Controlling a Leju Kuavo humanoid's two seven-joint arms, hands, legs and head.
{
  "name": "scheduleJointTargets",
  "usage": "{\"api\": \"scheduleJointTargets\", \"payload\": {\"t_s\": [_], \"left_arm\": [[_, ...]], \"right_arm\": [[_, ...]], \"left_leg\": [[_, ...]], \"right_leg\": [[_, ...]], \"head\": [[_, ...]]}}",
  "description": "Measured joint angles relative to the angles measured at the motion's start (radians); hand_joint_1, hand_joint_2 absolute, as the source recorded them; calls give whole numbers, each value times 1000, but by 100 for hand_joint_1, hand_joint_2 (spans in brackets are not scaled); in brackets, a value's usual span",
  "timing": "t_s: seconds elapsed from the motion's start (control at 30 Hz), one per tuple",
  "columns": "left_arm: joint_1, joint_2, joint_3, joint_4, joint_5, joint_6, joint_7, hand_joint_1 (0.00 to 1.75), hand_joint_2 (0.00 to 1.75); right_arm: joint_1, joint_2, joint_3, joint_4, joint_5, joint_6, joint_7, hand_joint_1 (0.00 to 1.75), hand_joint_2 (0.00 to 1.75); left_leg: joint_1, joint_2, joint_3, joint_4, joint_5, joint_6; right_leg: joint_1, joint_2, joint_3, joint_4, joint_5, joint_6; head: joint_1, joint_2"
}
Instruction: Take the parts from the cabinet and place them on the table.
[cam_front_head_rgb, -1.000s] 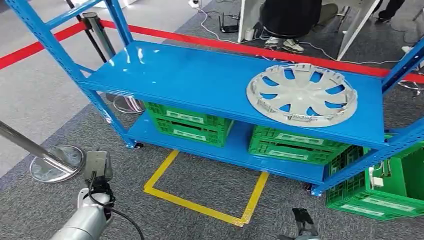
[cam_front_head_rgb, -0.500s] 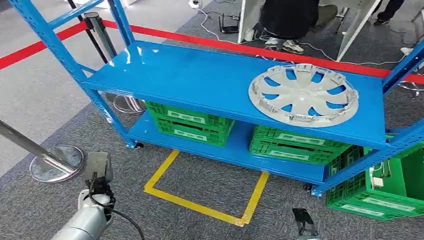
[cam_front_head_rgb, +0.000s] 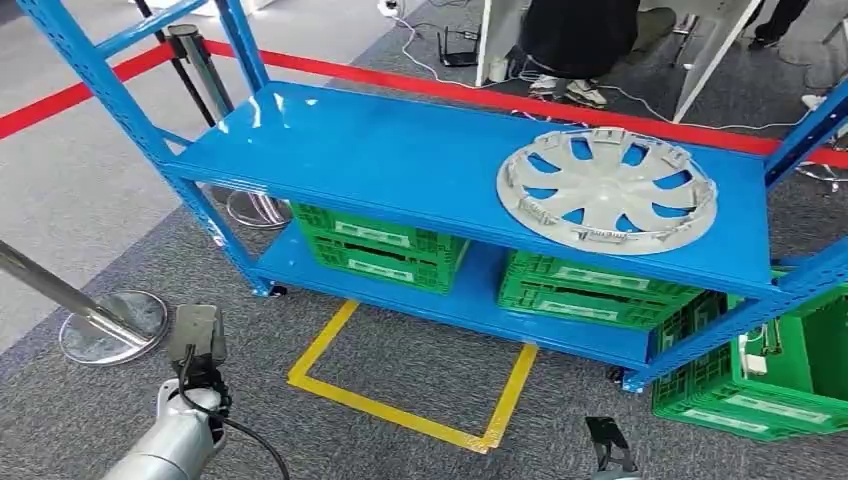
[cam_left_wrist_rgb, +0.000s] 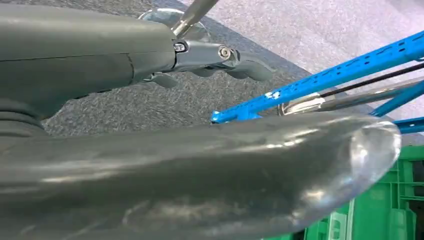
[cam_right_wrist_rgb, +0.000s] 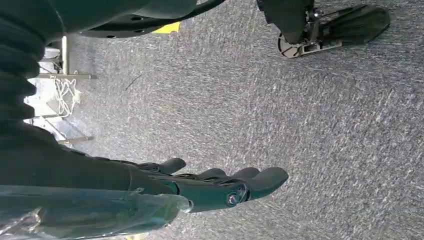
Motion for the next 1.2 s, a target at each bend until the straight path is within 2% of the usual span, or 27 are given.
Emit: {"api": "scheduleJointTargets", "payload": {"t_s": [0.3,0.33,0.4,0.43,0.47,0.5,0.53,0.57,0.6,0.63,0.8,0.83,0.87,0.93,0.97,1.03,1.07,1.1,1.13,1.2], "left_arm": [[0,0,0,2,0,0,0,0,0],[0,0,0,2,0,0,0,0,0],[0,-1,0,2,-1,0,0,0,0],[5,-3,-3,8,-41,-35,35,0,0],[18,-4,-21,41,-115,-94,107,0,0],[40,2,-57,80,-203,-198,241,0,0],[70,-1,-86,102,-240,-260,384,0,0],[103,-6,-110,123,-248,-286,519,0,0],[138,-18,-119,139,-236,-286,620,0,0],[160,-24,-119,153,-219,-287,678,0,0],[166,-18,-119,187,-217,-298,640,0,0],[165,-18,-118,191,-198,-298,624,0,175],[165,-18,-116,193,-165,-294,603,0,175],[162,-11,-83,196,-54,-261,520,0,175],[158,-10,-52,196,21,-245,451,0,175],[132,-5,58,195,184,-223,270,0,175],[109,1,108,190,228,-223,206,0,175],[84,10,158,182,253,-226,164,0,175],[57,16,190,176,261,-233,145,0,175],[13,34,247,163,270,-239,134,0,175]], "right_arm": [[0,0,0,0,0,0,0,0,175],[0,0,0,0,0,0,0,0,0],[0,0,0,0,0,0,0,0,0],[-1,0,0,0,2,21,3,0,0],[-2,-3,0,0,4,51,8,0,0],[-3,-10,0,0,4,78,12,0,0],[-5,-15,0,0,4,89,14,0,0],[-7,-18,0,0,3,95,14,0,0],[-8,-21,0,0,3,98,14,0,0],[-7,-23,0,0,0,101,14,0,0],[-8,-28,1,0,-10,104,10,0,0],[-7,-29,1,0,-16,103,4,0,0],[-7,-29,0,0,-24,102,-2,0,0],[1,-31,0,0,-46,94,-16,0,0],[11,-31,-1,0,-56,88,-32,0,0],[35,-31,-1,0,-65,84,-62,0,0],[44,-31,-1,0,-66,85,-67,0,0],[50,-31,-1,0,-66,89,-68,0,0],[53,-31,-1,0,-66,92,-70,0,0],[54,-31,-1,0,-66,94,-69,0,0]], "left_leg": [[0,0,0,0,0,0],[0,0,0,0,0,0],[0,0,0,0,0,0],[0,0,0,0,0,0],[-1,0,1,0,-1,1],[-3,0,4,0,-3,3],[-3,0,6,0,-5,1],[-3,2,7,0,-6,0],[-2,5,6,0,-6,0],[-3,5,4,1,-5,1],[-3,2,2,1,-6,2],[-3,2,2,1,-5,2],[-3,2,3,1,-5,2],[-3,2,3,1,-5,1],[-3,2,4,1,-5,2],[-2,2,3,1,-5,1],[-2,2,3,1,-4,1],[-2,2,3,1,-4,1],[-2,2,3,1,-4,1],[-2,2,3,1,-3,0]], "right_leg": [[0,0,0,0,0,0],[0,0,0,0,0,0],[0,0,0,0,0,0],[0,0,0,0,0,0],[-1,0,2,0,-1,1],[-3,0,4,0,-3,1],[-3,1,5,0,-4,1],[-3,5,4,0,-4,1],[-3,8,3,0,-4,1],[-3,8,1,-1,-4,1],[-3,1,2,-1,-4,2],[-3,1,2,-1,-4,2],[-3,1,2,-1,-4,2],[-3,1,2,-1,-4,2],[-3,1,2,-1,-4,2],[-3,1,2,-1,-4,1],[-3,1,2,-1,-4,2],[-2,1,2,0,-3,1],[-2,1,2,0,-3,1],[-2,1,2,0,-2,0]], "head": [[0,0],[0,0],[0,0],[0,0],[1,0],[0,0],[0,0],[0,0],[0,0],[0,0],[0,0],[0,0],[0,0],[0,0],[0,0],[0,0],[0,0],[0,0],[0,0],[0,0]]}}
